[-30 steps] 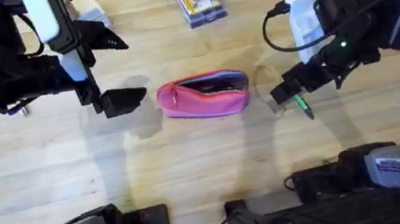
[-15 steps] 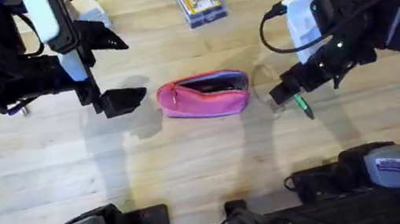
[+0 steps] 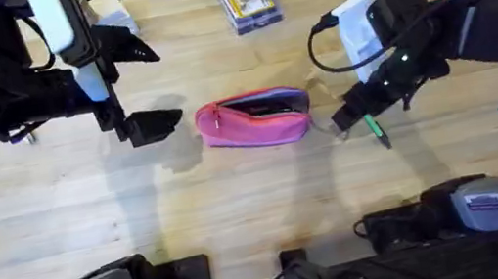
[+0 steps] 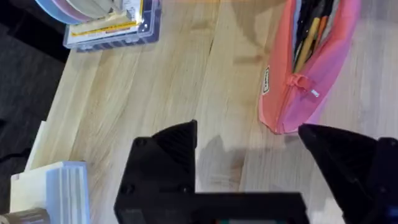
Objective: Unzip the bag, pick up the pens from the table one at a time and place them inside, then zip the bag closed.
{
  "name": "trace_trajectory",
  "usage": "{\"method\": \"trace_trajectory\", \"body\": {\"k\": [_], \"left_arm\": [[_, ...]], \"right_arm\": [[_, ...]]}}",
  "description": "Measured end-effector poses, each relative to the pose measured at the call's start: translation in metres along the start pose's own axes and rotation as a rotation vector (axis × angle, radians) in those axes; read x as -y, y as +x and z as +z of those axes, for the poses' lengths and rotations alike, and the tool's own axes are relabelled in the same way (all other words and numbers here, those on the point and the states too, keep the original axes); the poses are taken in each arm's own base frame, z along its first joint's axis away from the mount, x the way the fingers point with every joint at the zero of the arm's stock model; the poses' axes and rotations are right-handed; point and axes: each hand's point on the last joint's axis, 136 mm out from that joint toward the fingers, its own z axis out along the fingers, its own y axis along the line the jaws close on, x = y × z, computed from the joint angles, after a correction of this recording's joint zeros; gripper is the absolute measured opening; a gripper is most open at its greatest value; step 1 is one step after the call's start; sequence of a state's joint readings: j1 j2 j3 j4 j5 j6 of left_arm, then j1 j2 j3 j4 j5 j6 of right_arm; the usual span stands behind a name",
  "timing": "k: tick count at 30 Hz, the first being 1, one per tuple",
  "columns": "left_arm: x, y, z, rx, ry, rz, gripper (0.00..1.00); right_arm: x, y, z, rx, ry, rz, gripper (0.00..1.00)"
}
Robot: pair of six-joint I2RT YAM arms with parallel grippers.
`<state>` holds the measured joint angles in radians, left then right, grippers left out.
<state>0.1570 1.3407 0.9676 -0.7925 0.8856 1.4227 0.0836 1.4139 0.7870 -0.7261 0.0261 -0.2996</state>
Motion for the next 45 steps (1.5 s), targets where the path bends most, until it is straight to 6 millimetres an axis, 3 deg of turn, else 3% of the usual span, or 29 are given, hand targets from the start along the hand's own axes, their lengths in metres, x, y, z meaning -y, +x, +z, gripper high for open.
{"method": "trace_trajectory", "body": {"k": [3, 6, 7, 15, 18, 26, 30, 34, 39, 40, 45], "left_arm": [[0.0, 0.0, 0.0, 0.0, 0.0, 0.0, 0.993], [0.0, 0.0, 0.0, 0.0, 0.0, 0.0, 0.993], [0.0, 0.0, 0.0, 0.0, 0.0, 0.0, 0.993], [0.0, 0.0, 0.0, 0.0, 0.0, 0.0, 0.993], [0.0, 0.0, 0.0, 0.0, 0.0, 0.0, 0.993], [0.0, 0.0, 0.0, 0.0, 0.0, 0.0, 0.993], [0.0, 0.0, 0.0, 0.0, 0.0, 0.0, 0.993], [0.0, 0.0, 0.0, 0.0, 0.0, 0.0, 0.993], [0.0, 0.0, 0.0, 0.0, 0.0, 0.0, 0.993], [0.0, 0.0, 0.0, 0.0, 0.0, 0.0, 0.993], [0.0, 0.0, 0.0, 0.0, 0.0, 0.0, 0.993]], "right_arm": [[-0.002, -0.001, 0.0, 0.001, 0.0, -0.012, 0.468], [0.001, -0.002, -0.001, 0.005, 0.012, -0.008, 0.071], [0.001, -0.002, -0.001, 0.005, 0.012, -0.008, 0.047], [0.002, -0.005, -0.002, -0.003, 0.012, -0.008, 0.034], [0.005, -0.016, -0.01, 0.021, 0.021, -0.008, 0.03], [0.021, -0.075, -0.068, 0.186, 0.072, -0.013, 0.031], [0.016, -0.099, -0.099, 0.271, 0.089, -0.049, 0.031], [-0.004, -0.119, -0.125, 0.354, 0.095, -0.141, 0.031], [-0.043, -0.126, -0.144, 0.417, 0.09, -0.344, 0.031], [-0.07, -0.125, -0.15, 0.436, 0.084, -0.492, 0.032], [-0.116, -0.121, -0.152, 0.449, 0.069, -0.753, 0.032]]}}
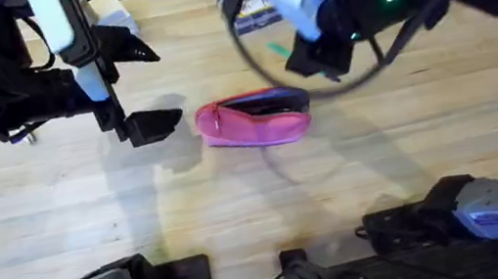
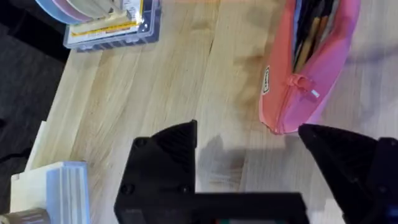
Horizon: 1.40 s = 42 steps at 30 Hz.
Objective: Unzip the bag, pick up the pens from the table one at a time and place them inside, then zip the bag closed.
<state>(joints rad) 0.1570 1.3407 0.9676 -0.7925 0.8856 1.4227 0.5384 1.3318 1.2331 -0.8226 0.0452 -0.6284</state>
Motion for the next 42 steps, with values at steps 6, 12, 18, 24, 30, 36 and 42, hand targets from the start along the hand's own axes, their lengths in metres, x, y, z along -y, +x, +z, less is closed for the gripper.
{"method": "trace_trajectory", "body": {"k": [6, 12, 18, 24, 30, 36, 42], "left_arm": [[0.0, 0.0, 0.0, 0.0, 0.0, 0.0, 0.993], [0.0, 0.0, 0.0, 0.0, 0.0, 0.0, 0.993], [0.0, 0.0, 0.0, 0.0, 0.0, 0.0, 0.993], [0.0, 0.0, 0.0, 0.0, 0.0, 0.0, 0.993], [0.0, 0.0, 0.0, 0.0, 0.0, 0.0, 0.995], [0.0, 0.0, 0.0, 0.0, 0.0, 0.0, 0.993], [0.0, 0.0, 0.0, 0.0, 0.0, 0.0, 0.993]], "right_arm": [[-0.036, -0.015, 0.0, 0.019, -0.073, -0.199, 0.032], [-0.06, -0.021, 0.02, 0.034, -0.211, -0.22, 0.032], [-0.07, -0.014, 0.047, -0.026, -0.28, -0.218, 0.032], [-0.076, -0.008, 0.072, -0.073, -0.315, -0.223, 0.032], [-0.074, -0.014, 0.092, -0.062, -0.311, -0.223, 0.032], [-0.076, -0.017, 0.1, -0.059, -0.313, -0.229, 0.032], [-0.077, -0.019, 0.1, -0.053, -0.312, -0.234, 0.227]]}}
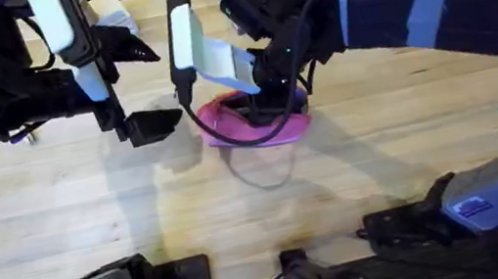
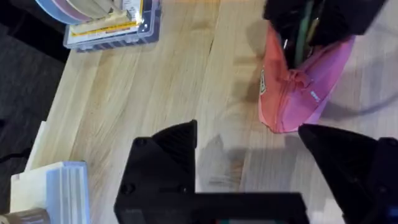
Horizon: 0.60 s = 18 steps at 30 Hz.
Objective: Unzip the bag, pick up the pens from the table one at a time and place them inside, then zip the bag closed.
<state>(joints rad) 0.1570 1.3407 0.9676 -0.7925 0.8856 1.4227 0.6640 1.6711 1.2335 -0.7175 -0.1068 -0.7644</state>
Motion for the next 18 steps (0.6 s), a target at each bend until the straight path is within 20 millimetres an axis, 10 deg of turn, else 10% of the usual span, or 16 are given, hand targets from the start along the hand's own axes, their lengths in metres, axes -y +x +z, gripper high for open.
{"method": "trace_trajectory", "body": {"k": [6, 18], "left_arm": [[0.0, 0.0, 0.0, 0.0, 0.0, 0.0, 0.994], [0.0, 0.0, 0.0, 0.0, 0.0, 0.002, 0.993]], "right_arm": [[0.0, -0.001, 0.0, 0.004, 0.0, -0.004, 0.981], [0.002, -0.011, -0.036, 0.073, 0.059, 0.089, 0.998]]}}
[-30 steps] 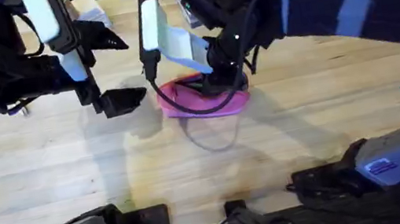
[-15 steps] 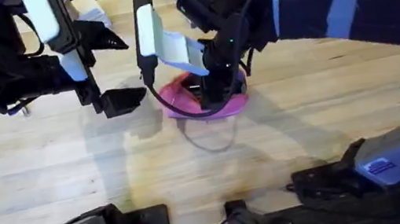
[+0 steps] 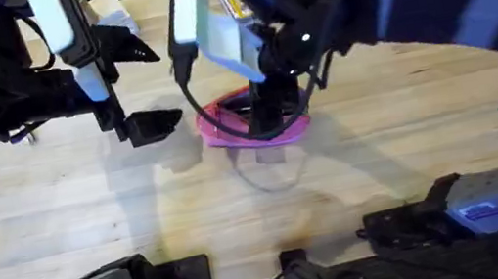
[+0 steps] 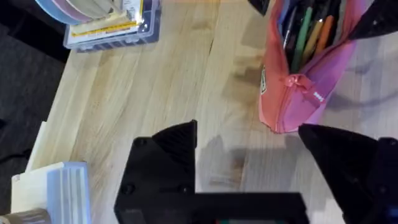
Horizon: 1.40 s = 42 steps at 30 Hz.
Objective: Unzip the bag, pick up the pens from the table one at a time and place them inside, then zip the bag closed.
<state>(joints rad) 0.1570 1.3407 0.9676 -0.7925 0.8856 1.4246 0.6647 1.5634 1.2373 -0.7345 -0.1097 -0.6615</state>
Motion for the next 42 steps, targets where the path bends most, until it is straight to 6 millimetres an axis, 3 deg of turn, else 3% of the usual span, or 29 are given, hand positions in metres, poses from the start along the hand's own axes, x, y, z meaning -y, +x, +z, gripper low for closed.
{"method": "trace_trajectory", "body": {"k": [8, 17, 21, 27, 42], "left_arm": [[0.0, 0.0, 0.0, 0.0, 0.001, 0.049, 0.993], [0.01, 0.007, 0.001, -0.031, 0.04, 0.028, 0.993], [0.027, 0.02, 0.007, -0.052, 0.121, -0.06, 0.993], [0.033, 0.031, 0.015, -0.057, 0.174, -0.097, 0.993], [0.041, 0.058, 0.042, 0.004, 0.27, 0.003, 0.993]], "right_arm": [[0.003, -0.017, -0.051, 0.135, 0.068, 0.313, 0.998], [0.001, -0.024, -0.08, 0.238, 0.041, 0.794, 0.998], [-0.014, -0.035, -0.084, 0.264, -0.1, 1.041, 0.998], [-0.03, -0.046, -0.086, 0.255, -0.217, 1.217, 0.998], [-0.056, -0.056, -0.072, 0.213, -0.102, 1.35, 0.998]]}}
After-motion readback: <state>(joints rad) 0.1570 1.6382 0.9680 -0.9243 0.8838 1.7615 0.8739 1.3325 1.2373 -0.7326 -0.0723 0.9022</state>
